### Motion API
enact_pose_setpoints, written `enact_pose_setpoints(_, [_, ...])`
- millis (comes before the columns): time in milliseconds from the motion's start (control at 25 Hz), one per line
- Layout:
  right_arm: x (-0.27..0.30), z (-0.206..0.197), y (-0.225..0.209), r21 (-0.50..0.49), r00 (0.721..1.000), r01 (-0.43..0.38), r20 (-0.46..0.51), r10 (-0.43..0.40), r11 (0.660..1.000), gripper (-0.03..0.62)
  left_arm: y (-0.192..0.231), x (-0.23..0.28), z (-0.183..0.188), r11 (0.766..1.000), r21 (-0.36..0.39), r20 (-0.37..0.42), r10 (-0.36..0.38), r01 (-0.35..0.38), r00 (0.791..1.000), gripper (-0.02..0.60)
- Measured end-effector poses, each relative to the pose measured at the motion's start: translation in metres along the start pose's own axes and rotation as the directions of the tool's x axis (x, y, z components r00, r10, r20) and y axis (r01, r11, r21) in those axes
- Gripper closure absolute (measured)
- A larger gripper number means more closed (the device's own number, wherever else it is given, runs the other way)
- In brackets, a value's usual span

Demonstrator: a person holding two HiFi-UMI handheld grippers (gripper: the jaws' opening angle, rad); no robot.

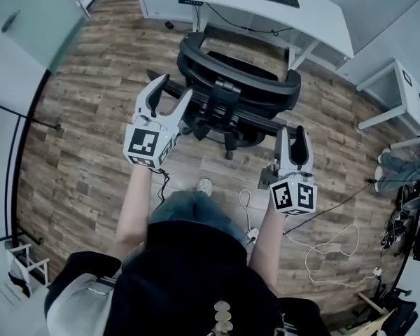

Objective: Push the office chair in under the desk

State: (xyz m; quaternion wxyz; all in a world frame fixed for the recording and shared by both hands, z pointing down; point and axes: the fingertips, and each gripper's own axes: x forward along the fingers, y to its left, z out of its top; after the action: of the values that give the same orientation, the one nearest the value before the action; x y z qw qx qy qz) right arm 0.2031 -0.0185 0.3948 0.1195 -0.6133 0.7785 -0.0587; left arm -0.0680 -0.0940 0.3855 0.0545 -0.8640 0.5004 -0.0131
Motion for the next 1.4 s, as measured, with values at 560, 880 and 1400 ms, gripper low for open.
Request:
enact_pose_setpoints(560, [0.028,-0.006,0.014,-0.179,0.964,-0.198,-0.211,0.159,0.964,0.399,0.015,0.029,-0.003,0.986,0.113,-0.099,-0.112,0.123,0.989,0.331])
enact_pose_setpoints(880, [0.034,-0.028,0.031,-0.401,0.804,-0.498,-0.547,0.235,0.769,0.393,-0.007,0.028,-0.026,0.847,0.291,-0.340,-0.343,0.445,0.876,0.316])
enact_pose_setpoints(1400, [0.035,-0.104,0.053,-0.383,0.428,-0.873,-0.898,0.099,0.303,0.382,-0.023,0.015,-0.099,0.372,0.477,-0.744,-0.312,0.796,0.591,0.354])
